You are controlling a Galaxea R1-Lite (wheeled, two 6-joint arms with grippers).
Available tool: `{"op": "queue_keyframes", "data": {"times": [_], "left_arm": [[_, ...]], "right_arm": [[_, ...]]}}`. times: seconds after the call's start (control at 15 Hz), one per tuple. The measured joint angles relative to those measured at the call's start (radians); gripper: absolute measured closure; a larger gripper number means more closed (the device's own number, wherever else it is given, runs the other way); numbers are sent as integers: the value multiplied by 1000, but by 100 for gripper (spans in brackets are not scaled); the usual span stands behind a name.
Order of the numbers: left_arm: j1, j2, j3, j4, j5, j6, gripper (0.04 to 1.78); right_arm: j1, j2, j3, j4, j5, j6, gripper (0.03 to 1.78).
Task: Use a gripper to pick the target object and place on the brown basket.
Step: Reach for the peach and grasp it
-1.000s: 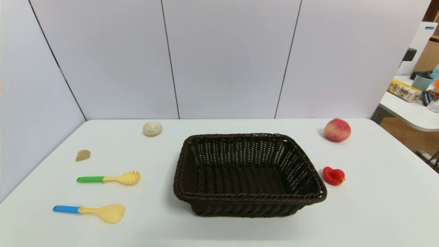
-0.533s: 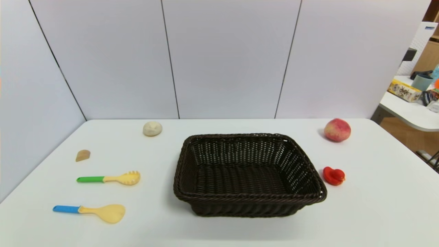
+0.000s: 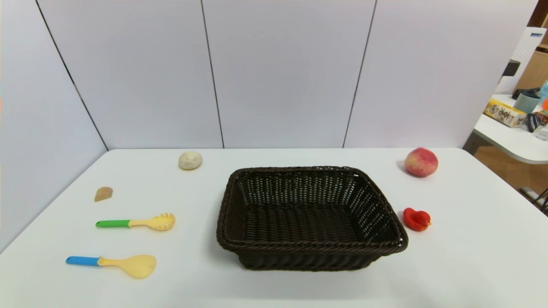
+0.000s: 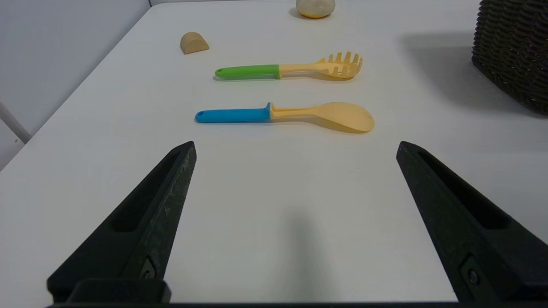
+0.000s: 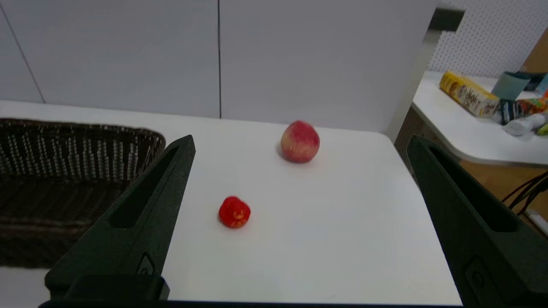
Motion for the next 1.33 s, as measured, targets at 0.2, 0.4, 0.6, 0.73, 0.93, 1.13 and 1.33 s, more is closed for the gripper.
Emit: {"op": "queue_keyframes", "data": {"times": [0.2, 0.4, 0.6, 0.73, 0.93, 1.13, 1.33], "left_arm": [[0, 0, 0, 0, 0, 0, 13], [0, 0, 0, 0, 0, 0, 13], [0, 0, 0, 0, 0, 0, 13], [0, 0, 0, 0, 0, 0, 13], [0, 0, 0, 0, 0, 0, 13], [0, 0, 0, 0, 0, 0, 13], [0, 0, 0, 0, 0, 0, 13]], "right_arm": [[-22, 191, -162, -51, -2, 0, 10], [-38, 391, -366, -40, -4, 5, 10], [-49, 584, -539, 53, -8, 21, 10], [-51, 689, -618, 101, -37, 23, 10], [-53, 811, -696, 177, -74, 25, 10], [-54, 908, -748, 257, -79, 43, 10], [-49, 989, -804, 337, -79, 60, 10]]}}
